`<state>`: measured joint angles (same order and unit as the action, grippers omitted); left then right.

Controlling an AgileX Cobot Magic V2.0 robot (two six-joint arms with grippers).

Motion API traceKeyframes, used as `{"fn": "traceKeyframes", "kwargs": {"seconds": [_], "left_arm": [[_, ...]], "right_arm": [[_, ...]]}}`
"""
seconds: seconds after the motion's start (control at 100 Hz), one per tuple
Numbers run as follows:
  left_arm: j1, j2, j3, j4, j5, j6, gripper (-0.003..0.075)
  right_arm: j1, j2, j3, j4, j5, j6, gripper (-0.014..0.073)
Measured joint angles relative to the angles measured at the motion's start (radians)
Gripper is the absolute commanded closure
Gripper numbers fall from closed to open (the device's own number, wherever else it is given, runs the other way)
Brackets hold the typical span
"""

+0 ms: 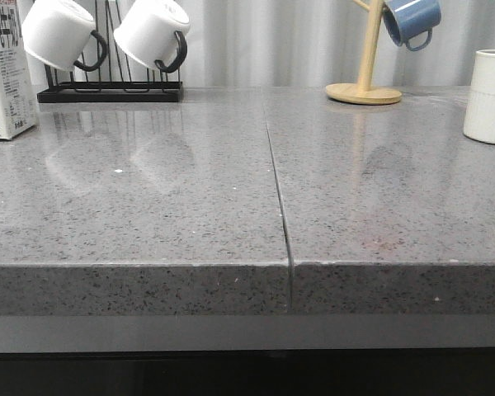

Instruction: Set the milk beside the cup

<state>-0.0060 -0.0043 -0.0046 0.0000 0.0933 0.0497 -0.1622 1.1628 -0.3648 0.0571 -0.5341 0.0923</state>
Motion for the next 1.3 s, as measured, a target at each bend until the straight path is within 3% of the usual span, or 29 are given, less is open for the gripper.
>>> {"fn": "traceKeyframes", "kwargs": {"seconds": [0.48, 1.05, 1.12, 1.3], "left_arm": [[0.0, 0.0, 0.0, 0.0, 0.0, 0.0, 0.0741], [0.0, 0.0, 0.0, 0.0, 0.0, 0.0, 0.0741], [0.0, 0.0, 0.0, 0.0, 0.0, 0.0, 0.0741], [0.0, 0.0, 0.0, 0.0, 0.0, 0.0, 0.0741]], "right_arm": [[-0.019, 0.372, -0.224, 0.002, -0.096, -0.053, 0.0201], [-0.038, 0.56, -0.415, 0.002, -0.109, -0.064, 0.0208], [-0.038, 0.583, -0.447, 0.002, -0.109, -0.064, 0.0261], [-0.038, 0.611, -0.494, 0.002, -0.095, -0.065, 0.0566]]}}
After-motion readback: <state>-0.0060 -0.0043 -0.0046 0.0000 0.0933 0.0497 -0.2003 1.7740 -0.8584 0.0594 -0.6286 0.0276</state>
